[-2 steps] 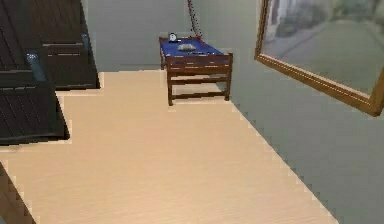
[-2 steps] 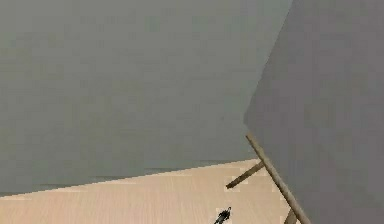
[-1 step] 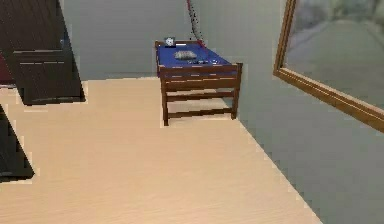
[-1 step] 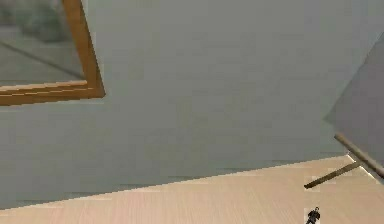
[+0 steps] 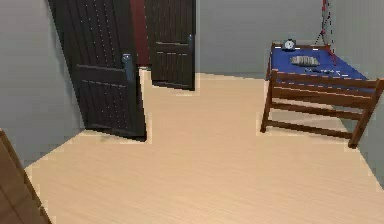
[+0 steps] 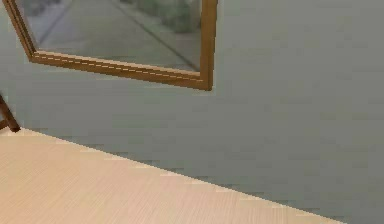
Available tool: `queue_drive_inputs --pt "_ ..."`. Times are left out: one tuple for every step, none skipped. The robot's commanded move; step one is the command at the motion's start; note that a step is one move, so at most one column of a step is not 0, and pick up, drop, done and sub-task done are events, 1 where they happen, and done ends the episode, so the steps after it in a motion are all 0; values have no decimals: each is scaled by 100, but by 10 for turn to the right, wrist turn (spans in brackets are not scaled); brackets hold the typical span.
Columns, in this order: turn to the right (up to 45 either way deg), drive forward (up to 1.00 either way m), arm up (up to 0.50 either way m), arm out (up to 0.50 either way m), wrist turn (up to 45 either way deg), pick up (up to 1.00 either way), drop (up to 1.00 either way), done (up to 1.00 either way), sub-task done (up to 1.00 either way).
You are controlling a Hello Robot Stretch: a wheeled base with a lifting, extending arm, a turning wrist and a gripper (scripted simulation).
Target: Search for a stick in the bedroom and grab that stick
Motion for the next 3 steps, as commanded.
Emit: queue_drive_inputs --pt "0 100 0 0 0 0 0 0 0" --pt "0 100 0 0 0 0 0 0 0" --pt "-30 0 0 0 0 0 0 0 0"
